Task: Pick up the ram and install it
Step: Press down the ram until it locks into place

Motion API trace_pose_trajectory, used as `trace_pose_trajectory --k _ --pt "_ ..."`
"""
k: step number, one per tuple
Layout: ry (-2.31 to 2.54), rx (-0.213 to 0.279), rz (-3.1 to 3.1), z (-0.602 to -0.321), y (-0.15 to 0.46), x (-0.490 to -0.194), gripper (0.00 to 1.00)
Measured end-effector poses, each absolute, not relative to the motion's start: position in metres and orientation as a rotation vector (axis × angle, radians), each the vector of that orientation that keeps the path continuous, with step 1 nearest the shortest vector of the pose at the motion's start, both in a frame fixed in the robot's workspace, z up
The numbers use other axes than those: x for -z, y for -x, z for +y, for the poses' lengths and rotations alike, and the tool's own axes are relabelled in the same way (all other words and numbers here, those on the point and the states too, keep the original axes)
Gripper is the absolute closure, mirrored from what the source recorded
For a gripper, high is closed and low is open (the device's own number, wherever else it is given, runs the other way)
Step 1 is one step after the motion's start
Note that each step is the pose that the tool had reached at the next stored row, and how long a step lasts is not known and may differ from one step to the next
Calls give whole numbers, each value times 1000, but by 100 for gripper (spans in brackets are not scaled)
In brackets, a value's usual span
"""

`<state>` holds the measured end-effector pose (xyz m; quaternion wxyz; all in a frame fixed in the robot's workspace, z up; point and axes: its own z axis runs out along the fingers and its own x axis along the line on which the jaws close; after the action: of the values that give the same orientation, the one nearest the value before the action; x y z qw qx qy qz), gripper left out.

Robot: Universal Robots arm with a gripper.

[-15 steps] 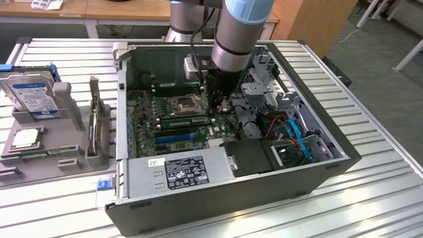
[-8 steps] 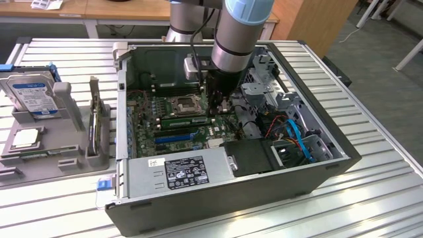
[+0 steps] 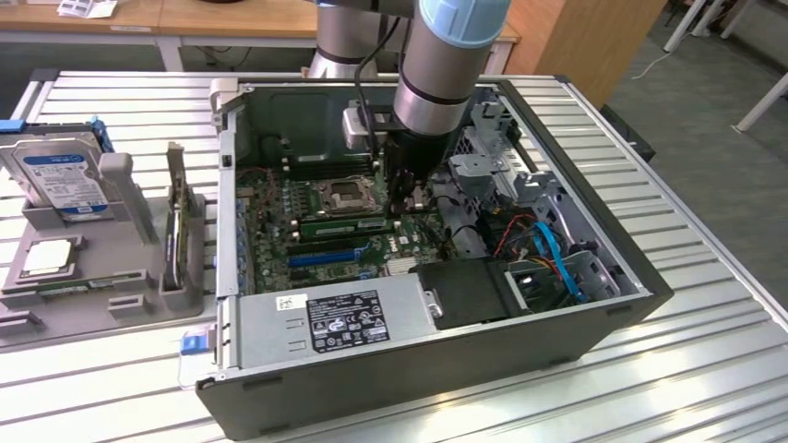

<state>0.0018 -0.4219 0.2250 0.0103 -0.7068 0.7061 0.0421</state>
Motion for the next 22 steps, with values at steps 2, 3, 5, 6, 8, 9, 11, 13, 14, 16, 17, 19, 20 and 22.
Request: trace_pose_trajectory --k 2,3,5,6,8,9,11,13,14,16,17,19,20,22 --pt "2206 -131 2204 -422 -2 -225 90" --pt "2206 -131 2204 -422 -2 -225 90" --pt "2206 -131 2204 -422 -2 -224 90" --pt "2206 -131 2204 -422 -2 -224 90" --pt "2206 -131 2204 -422 -2 -224 90" --pt "2206 -131 2204 -422 -2 -224 90" --pt "2206 -131 2204 -422 -2 -224 90" --pt "2206 -131 2204 -422 -2 -223 90" --pt "2206 -131 2204 -422 -2 -223 90" --pt "2206 -131 2204 -422 -2 -223 90" --pt "2206 -131 2204 -422 -2 -223 90" --pt "2206 -131 2204 -422 -2 -223 90" --pt "2206 -131 2204 -422 -2 -223 90" --pt "2206 -131 2204 -422 -2 -223 90"
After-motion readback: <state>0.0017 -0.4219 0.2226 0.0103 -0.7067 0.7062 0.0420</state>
